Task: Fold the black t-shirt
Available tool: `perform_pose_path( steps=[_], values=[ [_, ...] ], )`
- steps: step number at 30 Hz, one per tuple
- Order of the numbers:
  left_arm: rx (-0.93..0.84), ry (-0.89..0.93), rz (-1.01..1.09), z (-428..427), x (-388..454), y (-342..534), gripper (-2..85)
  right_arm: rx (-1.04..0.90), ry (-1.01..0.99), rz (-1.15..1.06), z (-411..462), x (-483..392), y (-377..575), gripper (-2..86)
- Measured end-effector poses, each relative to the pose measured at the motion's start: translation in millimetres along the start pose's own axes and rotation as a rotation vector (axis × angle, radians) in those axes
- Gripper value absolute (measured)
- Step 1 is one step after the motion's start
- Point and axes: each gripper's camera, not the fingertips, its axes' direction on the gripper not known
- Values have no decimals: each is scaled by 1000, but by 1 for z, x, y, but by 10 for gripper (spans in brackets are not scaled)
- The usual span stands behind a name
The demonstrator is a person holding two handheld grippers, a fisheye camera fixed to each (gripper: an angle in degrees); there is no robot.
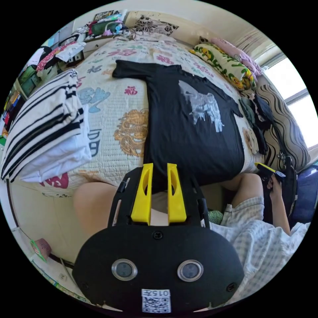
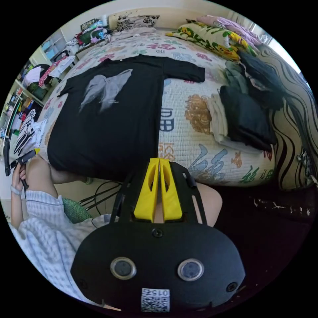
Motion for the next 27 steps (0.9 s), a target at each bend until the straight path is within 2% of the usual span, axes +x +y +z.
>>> perform_pose_path(
  steps=[5, 7, 10, 12, 16, 17, 21, 23, 27],
  values=[
    [-12, -31, -13, -15, 13, -42, 73, -31, -8, 33, 36, 17, -2, -5],
    [-45, -47, -30, -10, 17, -59, 77, -53, 12, 35, 49, 22, -6, -4],
    [-173, -146, -39, 14, 26, -82, 84, -188, 40, 76, 86, 34, -11, -4],
    [-177, -181, -39, 6, 33, -95, 85, -152, 79, 71, 92, 38, -7, -4],
    [-200, -141, -39, -13, 28, -112, 63, -122, 187, -58, 105, 48, 3, -8],
    [-203, -96, -60, -23, 20, -116, 34, -121, 194, -90, 106, 56, 6, -9],
    [-164, 35, -155, -50, -6, -120, 4, -96, 88, 14, 107, 108, 15, -9],
    [-180, 32, -162, -50, -7, -127, 2, -110, -92, 150, 114, 155, 19, -9],
    [-202, 48, -204, -61, -3, -147, 2, -130, -241, 267, 128, 206, 26, -2]
  ],
)
